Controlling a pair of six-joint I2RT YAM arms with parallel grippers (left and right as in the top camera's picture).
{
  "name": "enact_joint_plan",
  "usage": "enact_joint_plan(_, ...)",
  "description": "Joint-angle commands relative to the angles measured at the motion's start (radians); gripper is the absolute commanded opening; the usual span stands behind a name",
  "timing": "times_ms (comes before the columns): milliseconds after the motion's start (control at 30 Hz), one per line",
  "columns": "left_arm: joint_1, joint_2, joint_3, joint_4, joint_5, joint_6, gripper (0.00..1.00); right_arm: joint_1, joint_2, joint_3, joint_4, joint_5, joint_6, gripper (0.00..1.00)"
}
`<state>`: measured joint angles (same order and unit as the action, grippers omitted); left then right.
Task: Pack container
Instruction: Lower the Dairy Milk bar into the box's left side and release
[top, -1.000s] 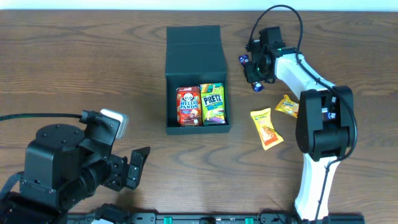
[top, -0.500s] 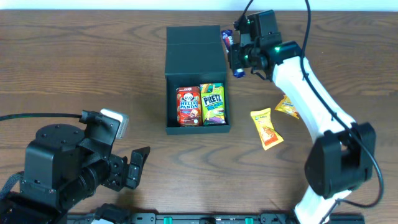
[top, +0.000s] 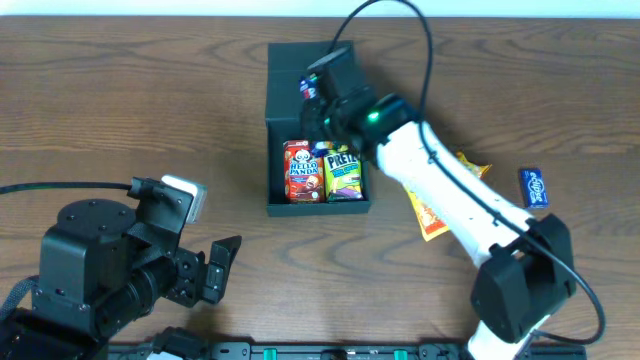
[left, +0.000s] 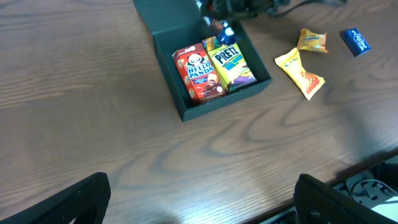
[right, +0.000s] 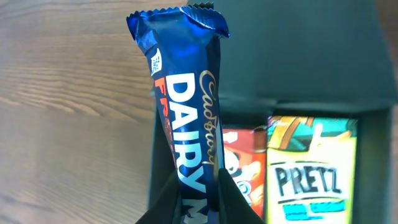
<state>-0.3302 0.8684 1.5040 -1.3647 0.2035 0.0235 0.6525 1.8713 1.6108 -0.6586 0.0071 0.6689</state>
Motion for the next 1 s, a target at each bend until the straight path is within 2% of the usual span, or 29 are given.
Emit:
enact_joint_plan(0,0.001,0.001,0.017,-0.002,0.006,0.007,0.95,0.054,0.018,0.01,0.0,0.143,0.149,0.02)
enact_joint_plan(267,0.001,0.001,0.017,-0.002,0.006,0.007,0.95,0.116,0.117,0.01,0.012,0.154,0.28,0.01)
enact_joint_plan(800,0.001,0.001,0.017,-0.002,0.006,0.007,0.95,0.129,0.196,0.01,0.035,0.089,0.257,0.01)
enact_joint_plan(867,0.001,0.001,0.017,-0.002,0.006,0.007,0.95,0.134,0.196,0.01,0.035,0.085,0.242,0.08)
enact_joint_plan(967,0.001,0.001,0.017,-0.002,0.006,0.007,0.95,0.14,0.196,0.01,0.041,0.076,0.187,0.43)
